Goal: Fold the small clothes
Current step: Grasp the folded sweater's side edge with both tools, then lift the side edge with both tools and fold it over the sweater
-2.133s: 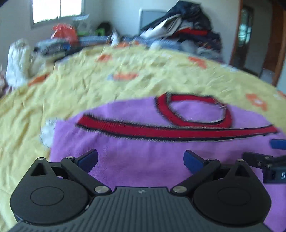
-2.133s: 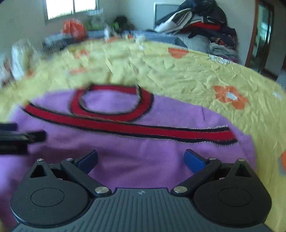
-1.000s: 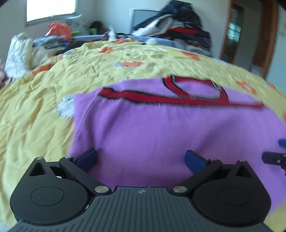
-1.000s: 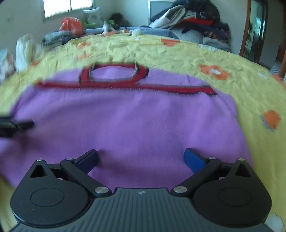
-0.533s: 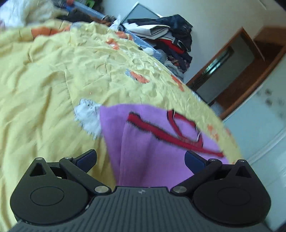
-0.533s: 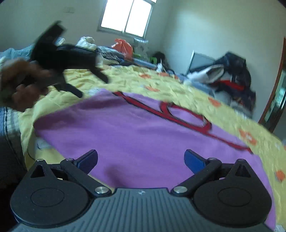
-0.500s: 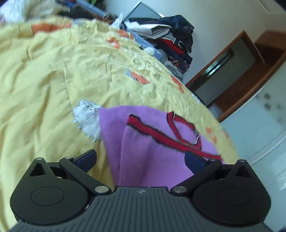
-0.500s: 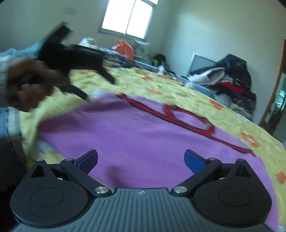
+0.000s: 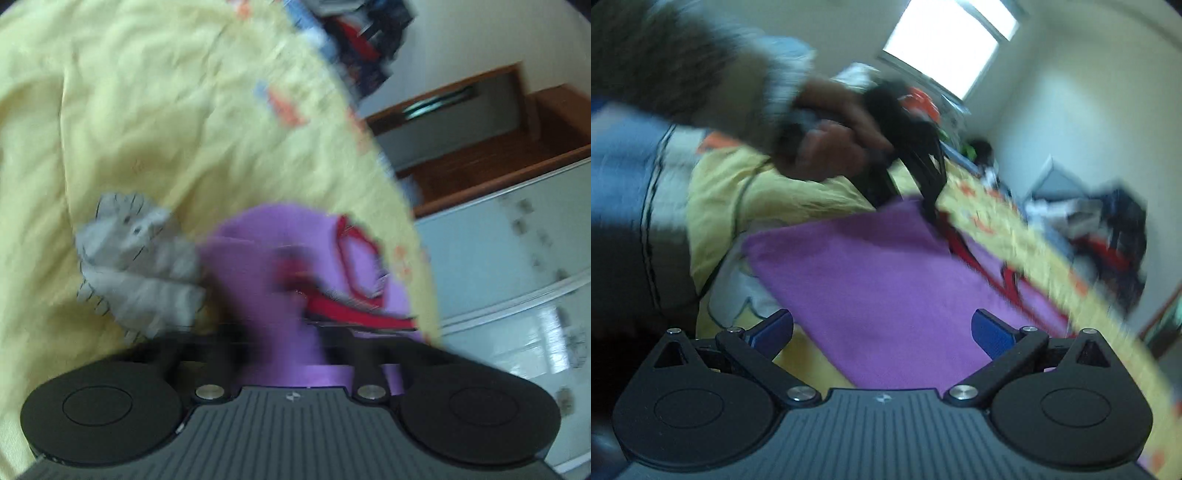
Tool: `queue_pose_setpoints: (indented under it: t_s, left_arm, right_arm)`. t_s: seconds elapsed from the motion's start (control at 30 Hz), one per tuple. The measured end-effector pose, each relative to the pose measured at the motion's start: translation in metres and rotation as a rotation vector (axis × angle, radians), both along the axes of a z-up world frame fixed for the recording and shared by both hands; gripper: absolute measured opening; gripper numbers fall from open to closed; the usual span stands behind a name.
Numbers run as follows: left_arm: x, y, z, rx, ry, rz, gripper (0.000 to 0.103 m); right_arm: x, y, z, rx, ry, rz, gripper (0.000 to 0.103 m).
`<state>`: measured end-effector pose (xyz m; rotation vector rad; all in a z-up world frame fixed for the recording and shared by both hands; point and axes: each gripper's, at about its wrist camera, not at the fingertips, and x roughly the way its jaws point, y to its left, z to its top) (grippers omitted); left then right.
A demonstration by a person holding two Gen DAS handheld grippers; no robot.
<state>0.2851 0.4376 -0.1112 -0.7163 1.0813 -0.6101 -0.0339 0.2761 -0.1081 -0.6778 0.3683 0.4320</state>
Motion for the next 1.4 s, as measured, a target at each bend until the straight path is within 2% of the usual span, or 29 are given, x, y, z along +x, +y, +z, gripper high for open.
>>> queue_pose_setpoints:
  t_s: [0.13, 0.33, 0.37, 0.4, 0.43, 0.47, 0.5, 0.53, 0.63, 0.67, 0.77, 0.83, 0.9, 1.0, 1.1, 1.23, 1.33, 1.4]
  left_arm:
    - [0.003, 0.003, -0.011, -0.05, 0.01, 0.005, 0.01]
    - [0.003, 0.012, -0.021, -0.093, 0.03, 0.036, 0.011]
    - [0.002, 0.014, -0.021, -0.095, 0.032, 0.041, 0.012]
    - [0.001, 0.014, -0.022, -0.099, 0.035, 0.046, 0.013]
    - [-0.002, 0.017, -0.021, -0.105, 0.037, 0.05, 0.013]
    - [-0.003, 0.018, -0.022, -0.11, 0.039, 0.055, 0.013]
    - [-0.003, 0.018, -0.023, -0.114, 0.044, 0.062, 0.013]
    - [-0.006, 0.022, -0.024, -0.123, 0.054, 0.071, 0.013]
    - [-0.006, 0.022, -0.022, -0.112, 0.056, 0.074, 0.014]
    - [-0.006, 0.022, -0.022, -0.112, 0.06, 0.078, 0.014]
    - [-0.007, 0.024, -0.022, -0.114, 0.068, 0.088, 0.014]
    - [-0.008, 0.024, -0.022, -0.116, 0.073, 0.096, 0.014]
    - [-0.009, 0.024, -0.02, -0.107, 0.072, 0.096, 0.014]
    - [-0.009, 0.022, -0.018, -0.099, 0.069, 0.097, 0.013]
    - [-0.011, 0.019, -0.015, -0.079, 0.053, 0.098, 0.012]
    - [-0.014, 0.012, 0.003, -0.069, 0.03, 0.106, 0.01]
    - [-0.016, 0.004, 0.022, -0.065, 0.006, 0.112, 0.009]
    - [-0.015, -0.005, 0.035, -0.063, -0.005, 0.115, 0.009]
  right_arm:
    - [-0.018, 0.025, -0.006, -0.129, -0.154, 0.079, 0.103]
    - [-0.017, 0.049, -0.019, -0.278, -0.185, 0.207, 0.097]
    - [-0.016, 0.051, -0.022, -0.295, -0.191, 0.224, 0.09]
    - [-0.017, 0.053, -0.023, -0.299, -0.186, 0.243, 0.078]
    - [-0.016, 0.055, -0.023, -0.292, -0.156, 0.26, 0.062]
    - [-0.013, 0.058, -0.022, -0.278, -0.111, 0.268, 0.054]
    - [-0.012, 0.06, -0.021, -0.261, -0.079, 0.266, 0.045]
    - [-0.012, 0.06, -0.018, -0.227, -0.055, 0.252, 0.043]
    - [0.005, 0.041, 0.008, 0.008, 0.125, 0.154, 0.043]
    - [0.009, 0.039, 0.01, 0.001, 0.133, 0.138, 0.045]
    - [0.004, 0.045, 0.008, -0.061, 0.087, 0.187, 0.04]
    - [0.002, 0.045, 0.013, -0.026, 0.084, 0.179, 0.009]
    - [0.008, 0.037, 0.022, 0.057, 0.127, 0.142, 0.009]
    - [0.016, 0.034, 0.014, -0.007, 0.091, 0.102, 0.005]
    - [0.028, 0.021, 0.025, 0.127, 0.162, 0.077, 0.004]
    - [0.047, -0.015, 0.049, 0.428, 0.305, 0.026, 0.004]
    - [0.059, -0.049, 0.07, 0.607, 0.341, 0.0, 0.004]
    - [0.062, -0.072, 0.082, 0.694, 0.33, -0.015, 0.004]
